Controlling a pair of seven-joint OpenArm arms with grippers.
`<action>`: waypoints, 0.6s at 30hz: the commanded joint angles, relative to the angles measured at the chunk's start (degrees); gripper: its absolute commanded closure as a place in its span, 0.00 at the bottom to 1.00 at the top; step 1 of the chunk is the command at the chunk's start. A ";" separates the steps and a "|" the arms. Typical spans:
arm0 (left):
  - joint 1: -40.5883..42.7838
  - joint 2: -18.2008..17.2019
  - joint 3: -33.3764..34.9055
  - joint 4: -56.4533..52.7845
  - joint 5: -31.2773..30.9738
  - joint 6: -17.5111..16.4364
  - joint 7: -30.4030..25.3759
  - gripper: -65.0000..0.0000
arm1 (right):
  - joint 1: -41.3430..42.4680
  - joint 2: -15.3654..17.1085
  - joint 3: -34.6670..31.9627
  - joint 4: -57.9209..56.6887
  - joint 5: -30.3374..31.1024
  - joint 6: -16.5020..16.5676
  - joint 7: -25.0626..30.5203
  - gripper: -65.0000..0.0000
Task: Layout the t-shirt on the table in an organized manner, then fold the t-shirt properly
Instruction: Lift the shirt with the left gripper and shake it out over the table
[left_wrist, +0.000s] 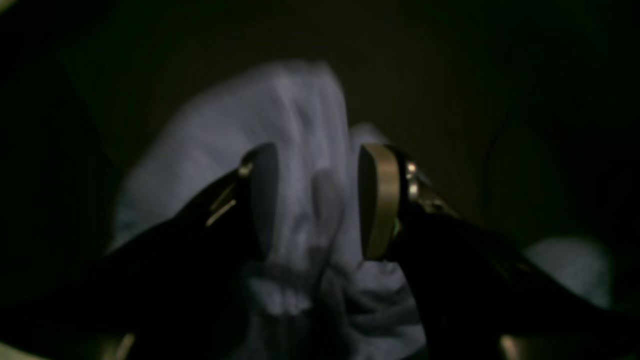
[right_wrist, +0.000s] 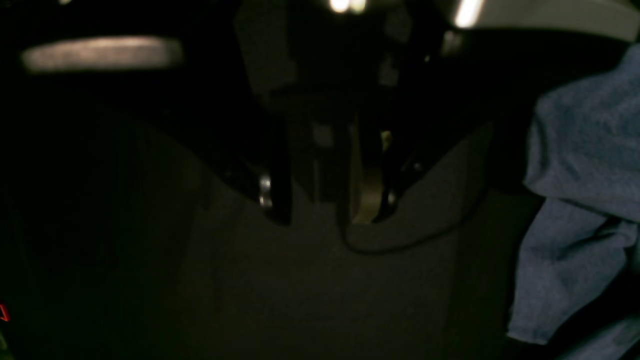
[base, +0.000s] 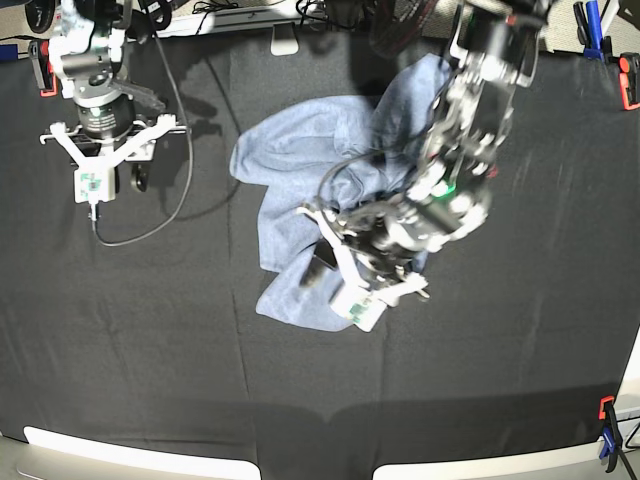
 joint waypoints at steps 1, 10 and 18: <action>-2.05 0.35 0.76 -0.04 0.39 -0.15 -1.64 0.63 | 0.00 0.46 0.24 1.05 -0.48 -0.11 1.31 0.70; -6.38 -0.72 3.65 -7.04 6.64 10.14 -2.75 1.00 | 0.00 0.46 0.24 1.05 -0.48 -0.11 1.16 0.70; -6.32 -12.72 -0.22 4.07 11.15 21.66 -0.22 1.00 | 0.02 0.48 0.24 1.05 1.14 1.09 1.16 0.70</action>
